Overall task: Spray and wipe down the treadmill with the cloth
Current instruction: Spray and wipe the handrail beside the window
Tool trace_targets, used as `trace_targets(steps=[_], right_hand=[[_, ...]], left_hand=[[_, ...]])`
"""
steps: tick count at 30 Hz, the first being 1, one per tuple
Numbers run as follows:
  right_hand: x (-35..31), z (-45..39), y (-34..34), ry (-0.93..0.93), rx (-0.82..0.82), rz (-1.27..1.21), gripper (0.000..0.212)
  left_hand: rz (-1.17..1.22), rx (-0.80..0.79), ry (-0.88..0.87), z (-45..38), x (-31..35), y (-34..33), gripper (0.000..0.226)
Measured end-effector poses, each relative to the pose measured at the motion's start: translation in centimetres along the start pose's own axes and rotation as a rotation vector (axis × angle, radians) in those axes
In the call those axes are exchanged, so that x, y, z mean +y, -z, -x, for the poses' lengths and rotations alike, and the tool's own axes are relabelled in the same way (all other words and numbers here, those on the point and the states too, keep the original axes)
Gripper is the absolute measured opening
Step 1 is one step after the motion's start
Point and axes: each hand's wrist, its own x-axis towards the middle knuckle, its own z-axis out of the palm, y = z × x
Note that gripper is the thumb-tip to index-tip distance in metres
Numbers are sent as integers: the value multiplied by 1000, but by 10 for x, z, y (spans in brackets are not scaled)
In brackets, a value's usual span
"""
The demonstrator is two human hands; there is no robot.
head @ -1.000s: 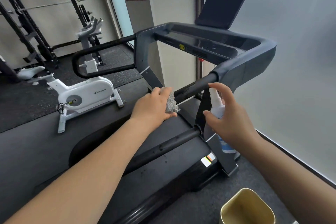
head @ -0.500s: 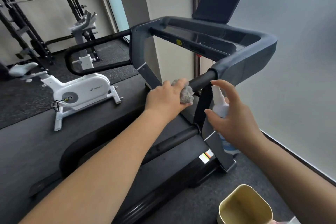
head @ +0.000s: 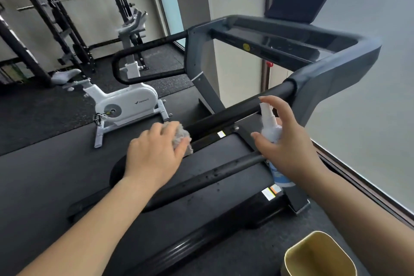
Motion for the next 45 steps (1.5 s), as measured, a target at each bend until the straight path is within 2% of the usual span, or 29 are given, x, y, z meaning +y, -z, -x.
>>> trace_targets(steps=[7, 13, 16, 22, 28, 34, 37, 39, 42, 45], right_hand=[[13, 12, 13, -22, 87, 56, 64], [26, 7, 25, 11, 111, 54, 66], [27, 3, 30, 20, 57, 21, 66], [37, 0, 28, 28, -68, -31, 64], [49, 7, 13, 46, -133, -15, 63], [63, 18, 2, 0, -180, 14, 64], [70, 26, -6, -9, -197, 49, 66], [75, 32, -15, -29, -217, 71, 66], [83, 38, -35, -47, -258, 92, 65], [88, 44, -61, -76, -321, 89, 62]], left_hand=[[7, -20, -271, -77, 111, -12, 61], [-34, -2, -331, -112, 168, -20, 71], [-35, -6, -345, -104, 149, -21, 73], [-14, 20, -195, -48, 74, -10, 78], [-42, 83, -155, -5, 18, -4, 84], [34, 258, -101, 20, 10, -6, 80], [132, 378, -13, 47, 16, -9, 74], [209, 431, -27, 68, 24, -12, 69], [308, 342, -20, 88, 36, -26, 68], [457, 208, 184, 97, 35, -40, 63]])
